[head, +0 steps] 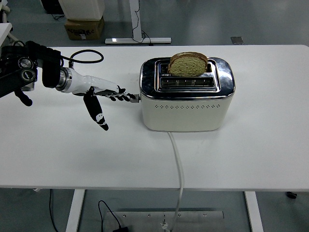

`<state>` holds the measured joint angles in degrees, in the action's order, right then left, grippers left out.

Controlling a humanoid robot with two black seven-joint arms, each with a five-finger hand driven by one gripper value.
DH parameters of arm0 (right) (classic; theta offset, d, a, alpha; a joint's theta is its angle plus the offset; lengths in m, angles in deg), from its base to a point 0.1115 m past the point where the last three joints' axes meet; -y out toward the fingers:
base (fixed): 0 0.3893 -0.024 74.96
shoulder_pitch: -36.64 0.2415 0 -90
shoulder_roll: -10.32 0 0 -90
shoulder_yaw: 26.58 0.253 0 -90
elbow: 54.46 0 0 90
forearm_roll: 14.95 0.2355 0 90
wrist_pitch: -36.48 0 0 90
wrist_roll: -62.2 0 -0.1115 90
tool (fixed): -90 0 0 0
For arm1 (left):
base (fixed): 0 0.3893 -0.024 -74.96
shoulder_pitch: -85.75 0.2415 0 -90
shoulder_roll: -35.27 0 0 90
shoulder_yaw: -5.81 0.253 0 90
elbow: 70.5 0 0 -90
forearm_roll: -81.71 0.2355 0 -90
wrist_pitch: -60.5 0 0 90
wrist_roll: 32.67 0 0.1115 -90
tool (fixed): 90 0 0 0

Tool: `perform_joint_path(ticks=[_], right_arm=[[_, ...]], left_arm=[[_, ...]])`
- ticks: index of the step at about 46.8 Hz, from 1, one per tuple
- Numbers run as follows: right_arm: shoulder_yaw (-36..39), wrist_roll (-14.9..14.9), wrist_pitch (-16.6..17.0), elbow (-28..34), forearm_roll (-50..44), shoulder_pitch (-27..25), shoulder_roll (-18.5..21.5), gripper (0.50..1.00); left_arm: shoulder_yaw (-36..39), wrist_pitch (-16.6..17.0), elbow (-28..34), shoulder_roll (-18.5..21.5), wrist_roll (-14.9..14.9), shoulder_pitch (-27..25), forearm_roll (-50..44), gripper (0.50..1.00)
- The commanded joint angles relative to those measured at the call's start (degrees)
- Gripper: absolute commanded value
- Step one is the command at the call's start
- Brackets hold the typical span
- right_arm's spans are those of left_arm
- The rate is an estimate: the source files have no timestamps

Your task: Press down toaster

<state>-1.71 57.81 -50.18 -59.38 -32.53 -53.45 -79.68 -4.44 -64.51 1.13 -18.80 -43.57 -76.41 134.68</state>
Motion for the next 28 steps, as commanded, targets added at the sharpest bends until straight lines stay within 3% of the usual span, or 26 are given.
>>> perform_joint_path(ticks=[1,28], right_arm=[[0.0,0.0,0.0,0.0,0.0,0.0,0.0,0.998],[0.0,0.0,0.0,0.0,0.0,0.0,0.0,0.998]], left_arm=[[0.1,0.0,-0.2,-0.1,0.0,0.0,0.0,1.0],[0.2,0.0,-1.2,-0.9,0.0,1.6,0.0,1.0]])
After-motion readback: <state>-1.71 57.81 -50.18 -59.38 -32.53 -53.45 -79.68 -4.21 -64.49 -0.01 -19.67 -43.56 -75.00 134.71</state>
